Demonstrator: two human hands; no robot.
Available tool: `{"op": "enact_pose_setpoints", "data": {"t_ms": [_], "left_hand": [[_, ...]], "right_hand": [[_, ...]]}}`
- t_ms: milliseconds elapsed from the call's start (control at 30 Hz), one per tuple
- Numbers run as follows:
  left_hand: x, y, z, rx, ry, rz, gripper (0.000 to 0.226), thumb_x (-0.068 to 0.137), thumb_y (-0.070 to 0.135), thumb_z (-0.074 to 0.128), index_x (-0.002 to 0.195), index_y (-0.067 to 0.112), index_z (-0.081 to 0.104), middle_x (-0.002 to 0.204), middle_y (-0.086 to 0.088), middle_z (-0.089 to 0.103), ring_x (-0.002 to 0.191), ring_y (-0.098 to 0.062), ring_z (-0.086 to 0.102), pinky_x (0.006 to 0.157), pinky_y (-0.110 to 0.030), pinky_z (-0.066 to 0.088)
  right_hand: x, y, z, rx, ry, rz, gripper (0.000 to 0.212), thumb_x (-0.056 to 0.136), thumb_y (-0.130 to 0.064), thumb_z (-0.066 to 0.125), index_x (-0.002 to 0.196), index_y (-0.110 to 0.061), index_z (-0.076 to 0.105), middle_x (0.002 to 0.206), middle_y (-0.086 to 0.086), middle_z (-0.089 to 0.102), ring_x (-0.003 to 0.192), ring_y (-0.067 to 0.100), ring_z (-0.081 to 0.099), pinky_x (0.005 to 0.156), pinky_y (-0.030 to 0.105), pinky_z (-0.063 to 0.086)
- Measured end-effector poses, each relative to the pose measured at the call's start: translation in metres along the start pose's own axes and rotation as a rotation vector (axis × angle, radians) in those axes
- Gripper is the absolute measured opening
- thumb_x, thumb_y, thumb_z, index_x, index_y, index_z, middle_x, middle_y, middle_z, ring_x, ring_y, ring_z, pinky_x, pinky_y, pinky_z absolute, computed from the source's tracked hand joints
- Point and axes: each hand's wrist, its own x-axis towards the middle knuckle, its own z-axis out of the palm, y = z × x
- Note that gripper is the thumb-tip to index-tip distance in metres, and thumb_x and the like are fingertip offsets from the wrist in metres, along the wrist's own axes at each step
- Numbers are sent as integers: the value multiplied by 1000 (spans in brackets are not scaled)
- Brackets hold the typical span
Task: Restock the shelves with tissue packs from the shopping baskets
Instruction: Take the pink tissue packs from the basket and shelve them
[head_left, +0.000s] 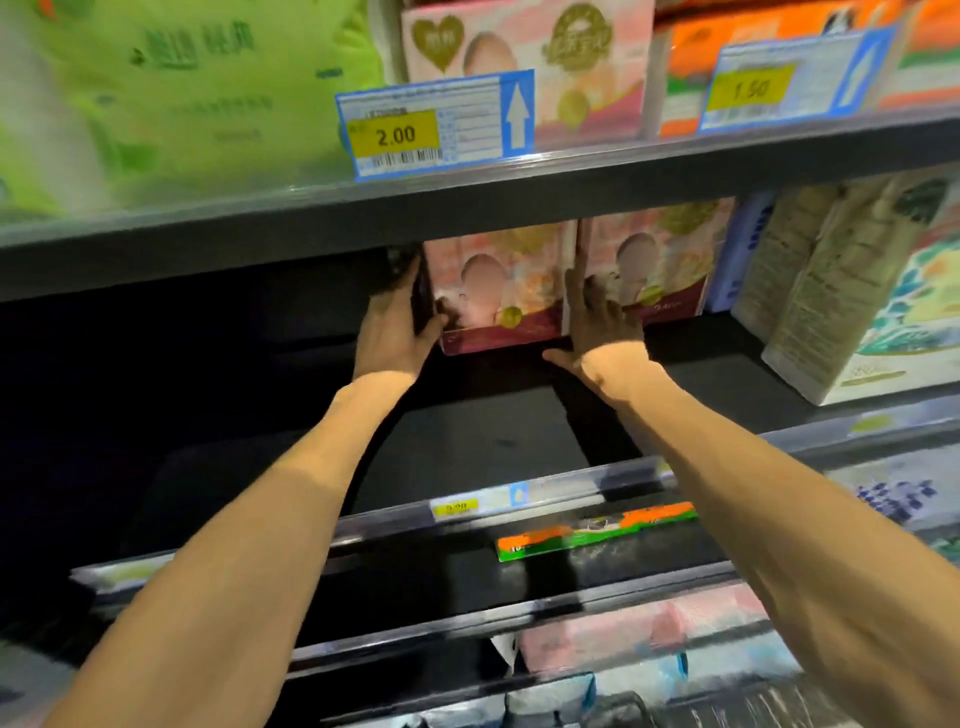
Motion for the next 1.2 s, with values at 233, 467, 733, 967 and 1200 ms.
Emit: {"op": "enact_pose_setpoints", "data": {"t_ms": [233, 467, 733, 967, 1200], "left_hand": [[-98, 42, -18, 348, -85, 269, 64, 101, 52, 52, 153, 17, 40, 149, -10, 52, 139, -31, 45, 116, -48, 33], [-208, 81, -21, 303, -230, 462, 72, 103, 56, 40, 163, 24, 17, 171, -2, 13, 158, -23, 7, 127, -53, 11], [-349, 90, 39, 264, -397, 588, 72, 103, 58, 42, 162, 22, 23, 169, -4, 19, 157, -26, 14, 125, -52, 18], [-479, 88, 120, 152, -733, 587, 71, 103, 57, 39, 163, 22, 20, 169, -4, 18, 157, -27, 15, 125, -53, 20], [-589, 52, 214, 54, -1023, 338, 78, 101, 66, 33, 163, 20, 19, 170, -4, 14, 158, -25, 10, 127, -46, 15]], "right_hand": [[-95, -2, -51, -139, -28, -64, 76, 97, -66, 48, 149, -11, 41, 144, 19, 51, 135, 37, 46, 113, 56, 34], [-238, 17, -78, -92, -20, -41, 95, 93, -72, 46, 165, -21, 10, 166, 14, 27, 153, 32, 28, 118, 60, 30], [-415, 58, -44, -62, -182, 90, 101, 86, -80, 34, 165, -21, 14, 164, 14, 32, 149, 34, 34, 115, 61, 36], [-571, 106, 18, 14, -410, 310, 98, 91, -73, 53, 165, -20, 17, 163, 15, 34, 148, 35, 37, 116, 59, 35], [-673, 142, 111, 132, -750, 498, 99, 92, -77, 44, 165, -26, 0, 169, 9, 19, 152, 32, 25, 122, 56, 24]]}}
